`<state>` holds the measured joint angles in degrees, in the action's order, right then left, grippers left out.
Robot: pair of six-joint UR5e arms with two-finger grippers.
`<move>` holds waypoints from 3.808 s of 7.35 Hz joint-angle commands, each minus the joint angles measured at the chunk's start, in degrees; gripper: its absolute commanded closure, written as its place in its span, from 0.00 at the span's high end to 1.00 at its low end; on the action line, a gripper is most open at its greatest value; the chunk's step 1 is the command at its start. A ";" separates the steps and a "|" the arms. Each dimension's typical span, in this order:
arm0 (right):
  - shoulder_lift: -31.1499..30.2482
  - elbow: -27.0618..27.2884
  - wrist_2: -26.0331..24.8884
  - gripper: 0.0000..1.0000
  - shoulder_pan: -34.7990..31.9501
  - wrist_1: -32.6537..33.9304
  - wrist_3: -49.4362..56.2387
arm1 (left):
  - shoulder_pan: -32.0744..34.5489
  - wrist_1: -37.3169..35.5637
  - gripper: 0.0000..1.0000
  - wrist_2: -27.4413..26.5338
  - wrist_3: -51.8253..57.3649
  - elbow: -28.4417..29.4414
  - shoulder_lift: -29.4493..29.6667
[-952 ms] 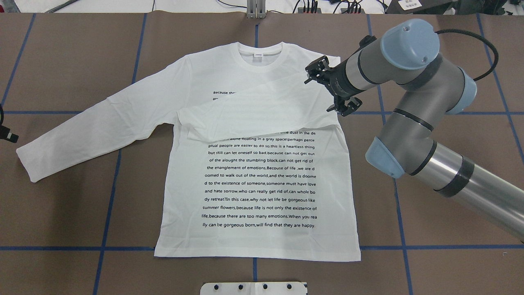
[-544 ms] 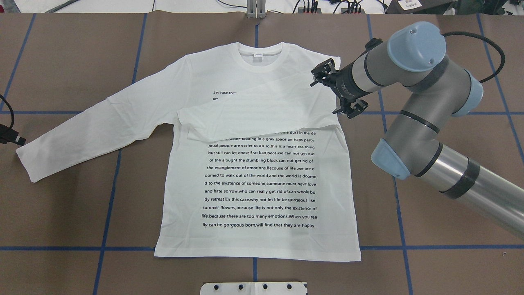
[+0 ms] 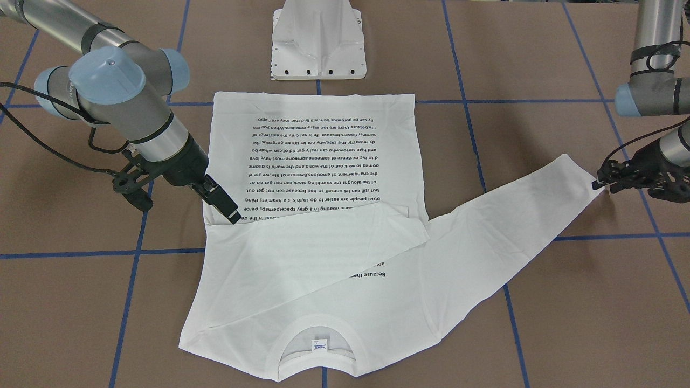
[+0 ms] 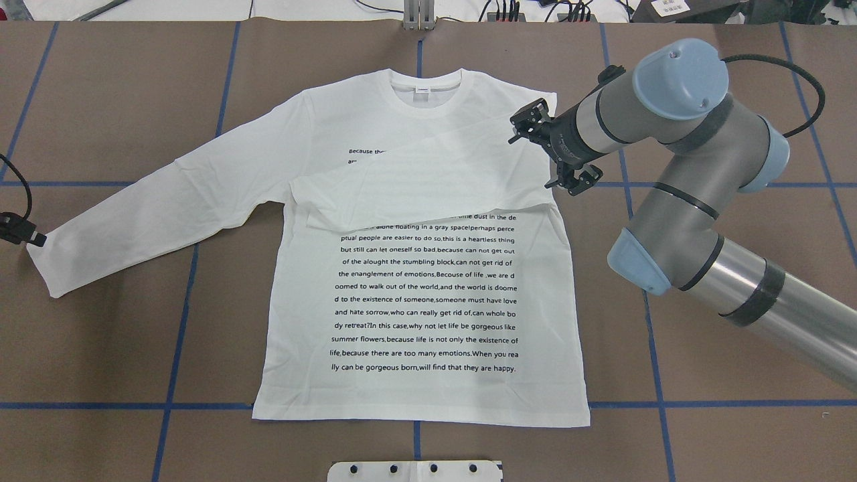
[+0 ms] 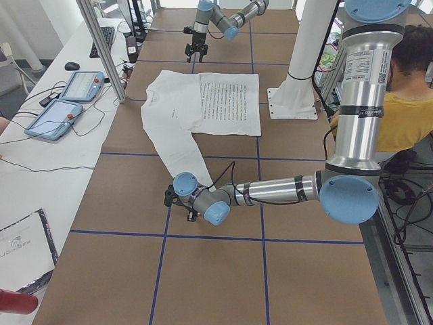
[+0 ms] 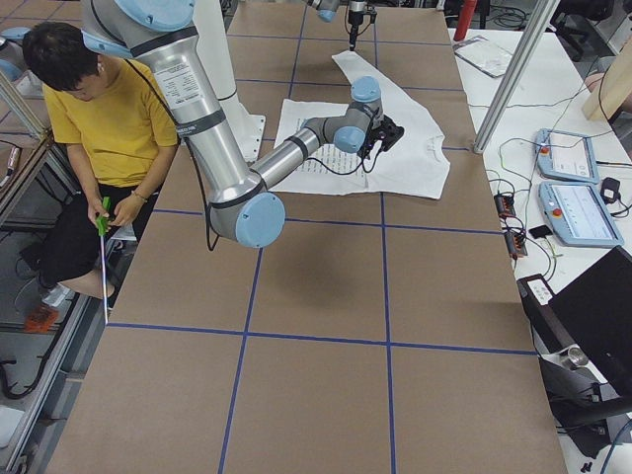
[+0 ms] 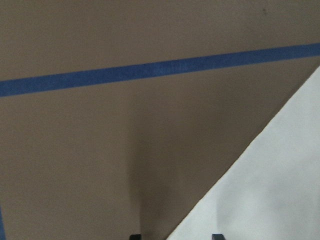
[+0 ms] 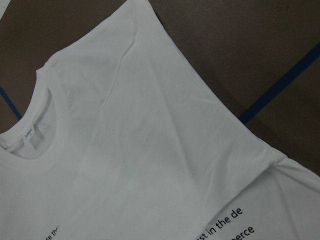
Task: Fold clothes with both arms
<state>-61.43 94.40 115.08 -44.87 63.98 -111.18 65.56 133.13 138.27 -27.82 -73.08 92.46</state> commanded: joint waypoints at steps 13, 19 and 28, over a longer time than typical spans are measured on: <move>-6.85 2.45 5.95 0.99 -7.07 -0.09 10.01 | -1.39 -17.02 0.00 9.90 -31.97 -15.34 23.95; -12.30 2.63 7.17 1.00 -10.75 -0.01 20.78 | -18.56 -9.31 0.00 -6.26 -64.69 0.11 57.44; -17.85 -1.23 9.55 1.00 -17.18 -0.61 38.32 | -32.33 4.25 0.00 -29.52 -68.24 10.77 62.41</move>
<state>-79.41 93.60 124.69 -62.12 63.49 -72.91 33.95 137.24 110.73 -96.03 -62.49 154.80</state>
